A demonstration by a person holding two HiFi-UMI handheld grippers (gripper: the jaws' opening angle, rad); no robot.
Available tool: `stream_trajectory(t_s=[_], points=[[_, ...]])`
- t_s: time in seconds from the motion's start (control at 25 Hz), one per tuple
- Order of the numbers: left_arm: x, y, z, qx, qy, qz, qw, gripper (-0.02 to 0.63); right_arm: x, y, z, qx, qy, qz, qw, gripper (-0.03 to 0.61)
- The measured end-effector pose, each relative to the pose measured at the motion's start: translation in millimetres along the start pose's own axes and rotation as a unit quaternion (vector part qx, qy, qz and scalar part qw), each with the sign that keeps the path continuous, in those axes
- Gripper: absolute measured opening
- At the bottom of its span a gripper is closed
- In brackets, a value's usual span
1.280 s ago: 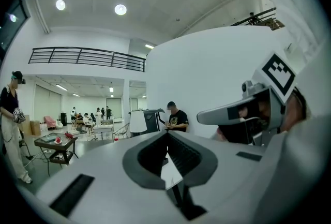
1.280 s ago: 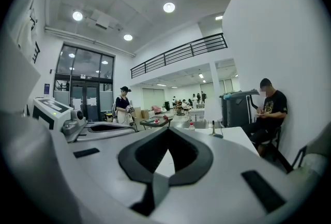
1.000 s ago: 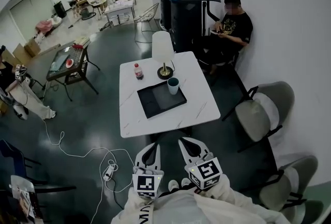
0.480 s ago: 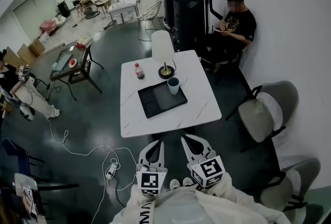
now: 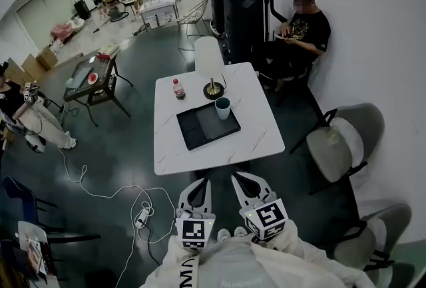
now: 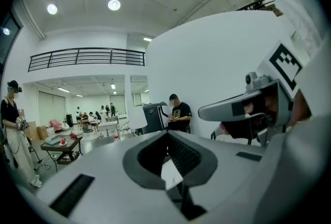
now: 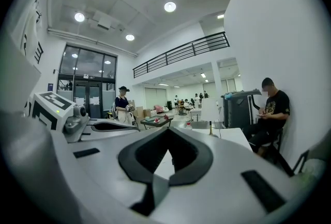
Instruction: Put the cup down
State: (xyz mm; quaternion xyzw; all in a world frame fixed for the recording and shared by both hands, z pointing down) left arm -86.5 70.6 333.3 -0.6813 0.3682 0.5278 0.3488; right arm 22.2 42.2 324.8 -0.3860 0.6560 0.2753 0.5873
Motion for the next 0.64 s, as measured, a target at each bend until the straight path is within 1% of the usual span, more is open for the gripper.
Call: stream_trajectory(t_s=[0.64], points=[[-10.5, 8.3, -5.3, -0.006, 0.016, 0.004, 0.9999, 0.011, -4.0, 3.0, -9.4, 0.001, 0.007, 0.003, 1.0, 0.005]])
Point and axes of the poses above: the fingertips, and each gripper's own axes: z backward along the fingers, y to its left, x out of its top, the point moved 3 cm from there along z, backward along the fingers, and after that the axes turned 13 degrees about -x, right-handed, at the moved point
